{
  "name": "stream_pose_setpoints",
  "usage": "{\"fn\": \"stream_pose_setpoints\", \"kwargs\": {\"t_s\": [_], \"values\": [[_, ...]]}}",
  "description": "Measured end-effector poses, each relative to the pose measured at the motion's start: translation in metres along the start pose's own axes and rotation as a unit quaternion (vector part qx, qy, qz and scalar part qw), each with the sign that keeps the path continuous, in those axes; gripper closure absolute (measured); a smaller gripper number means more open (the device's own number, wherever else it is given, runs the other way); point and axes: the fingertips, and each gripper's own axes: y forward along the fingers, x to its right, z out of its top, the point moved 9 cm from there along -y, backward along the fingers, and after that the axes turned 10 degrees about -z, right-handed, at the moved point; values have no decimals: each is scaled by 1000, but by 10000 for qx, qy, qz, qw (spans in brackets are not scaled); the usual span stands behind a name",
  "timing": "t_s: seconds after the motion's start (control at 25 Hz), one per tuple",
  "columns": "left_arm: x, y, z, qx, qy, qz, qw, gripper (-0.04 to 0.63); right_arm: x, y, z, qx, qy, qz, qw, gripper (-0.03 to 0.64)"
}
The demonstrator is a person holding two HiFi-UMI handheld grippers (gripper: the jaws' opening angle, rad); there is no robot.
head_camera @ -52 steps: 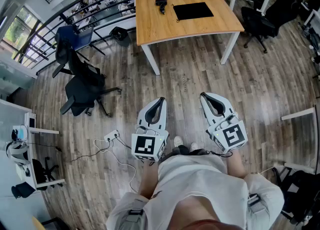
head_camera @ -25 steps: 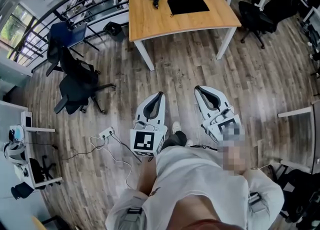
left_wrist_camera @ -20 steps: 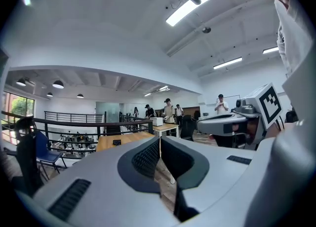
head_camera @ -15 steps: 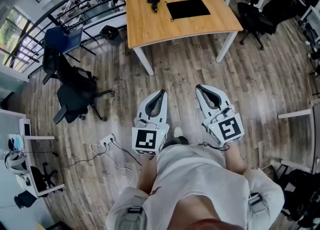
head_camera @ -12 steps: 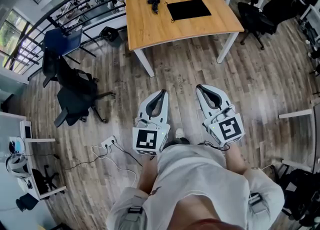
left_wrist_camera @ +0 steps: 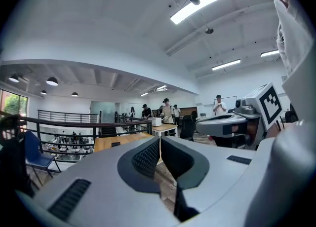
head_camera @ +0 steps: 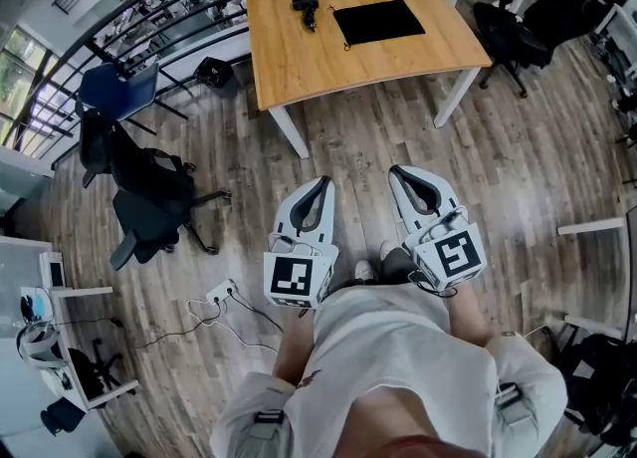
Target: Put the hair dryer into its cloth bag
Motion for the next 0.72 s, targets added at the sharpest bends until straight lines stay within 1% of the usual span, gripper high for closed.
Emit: {"fn": "stream_pose_setpoints", "kwargs": {"t_s": [0.28, 0.72], "values": [[-25, 24, -3, -26, -60, 41, 10000, 572, 14, 35, -2, -30, 0, 46, 10000, 597], [-61, 86, 2, -89, -56, 272, 9996, 572, 60, 97, -7, 25, 97, 284, 9995, 595]]}}
